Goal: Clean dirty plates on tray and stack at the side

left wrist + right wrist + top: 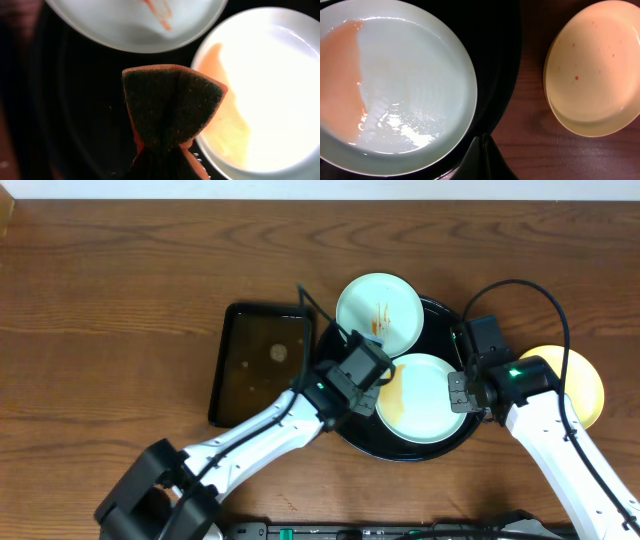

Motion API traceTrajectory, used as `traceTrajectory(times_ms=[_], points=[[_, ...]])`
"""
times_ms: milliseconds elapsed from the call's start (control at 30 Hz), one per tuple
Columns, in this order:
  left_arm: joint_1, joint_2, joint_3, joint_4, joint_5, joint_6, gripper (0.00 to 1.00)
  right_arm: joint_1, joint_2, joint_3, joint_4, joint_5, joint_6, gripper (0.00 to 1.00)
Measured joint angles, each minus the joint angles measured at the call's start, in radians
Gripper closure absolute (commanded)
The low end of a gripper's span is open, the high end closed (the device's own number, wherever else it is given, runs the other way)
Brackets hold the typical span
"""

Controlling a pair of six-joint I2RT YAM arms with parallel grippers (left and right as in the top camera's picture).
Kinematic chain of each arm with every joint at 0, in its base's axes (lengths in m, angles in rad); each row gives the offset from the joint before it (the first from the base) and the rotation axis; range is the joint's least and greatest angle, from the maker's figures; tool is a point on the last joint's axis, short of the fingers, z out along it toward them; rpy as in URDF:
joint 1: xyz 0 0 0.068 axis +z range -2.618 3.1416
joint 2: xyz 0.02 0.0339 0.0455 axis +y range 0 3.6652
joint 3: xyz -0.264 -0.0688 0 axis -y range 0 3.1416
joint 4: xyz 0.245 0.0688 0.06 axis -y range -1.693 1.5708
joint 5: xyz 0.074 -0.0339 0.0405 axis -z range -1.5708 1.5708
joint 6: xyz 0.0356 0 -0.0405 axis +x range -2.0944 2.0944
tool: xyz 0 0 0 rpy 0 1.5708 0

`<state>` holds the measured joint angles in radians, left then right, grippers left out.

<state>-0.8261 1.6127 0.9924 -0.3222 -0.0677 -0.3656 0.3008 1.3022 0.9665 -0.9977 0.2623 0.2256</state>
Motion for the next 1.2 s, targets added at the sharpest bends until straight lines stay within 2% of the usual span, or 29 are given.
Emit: traceTrajectory(times_ms=[67, 233, 500, 667, 833, 1200], points=[[0.020, -0.010, 0.000, -0.019, 0.000, 0.000, 0.92, 0.000, 0.000, 0.000, 0.000, 0.001, 0.019, 0.85], [0.079, -0.011, 0.000, -0.077, -0.003, 0.000, 0.92, -0.002, 0.000, 0.000, 0.019, -0.001, 0.060, 0.71], [0.227, -0.014, 0.000, -0.132, -0.011, 0.000, 0.92, -0.060, 0.061, -0.005, 0.182, -0.118, 0.052, 0.61], [0.318, -0.045, 0.000, -0.143, -0.011, 0.000, 0.92, -0.169, 0.154, -0.007, 0.256, -0.265, -0.050, 0.62], [0.378, -0.055, 0.000, -0.155, -0.011, 0.000, 0.92, -0.275, 0.247, -0.008, 0.288, -0.318, -0.111, 0.63], [0.384, -0.055, 0.000, -0.161, -0.011, 0.000, 0.92, -0.299, 0.403, -0.009, 0.299, -0.467, -0.201, 0.66]])
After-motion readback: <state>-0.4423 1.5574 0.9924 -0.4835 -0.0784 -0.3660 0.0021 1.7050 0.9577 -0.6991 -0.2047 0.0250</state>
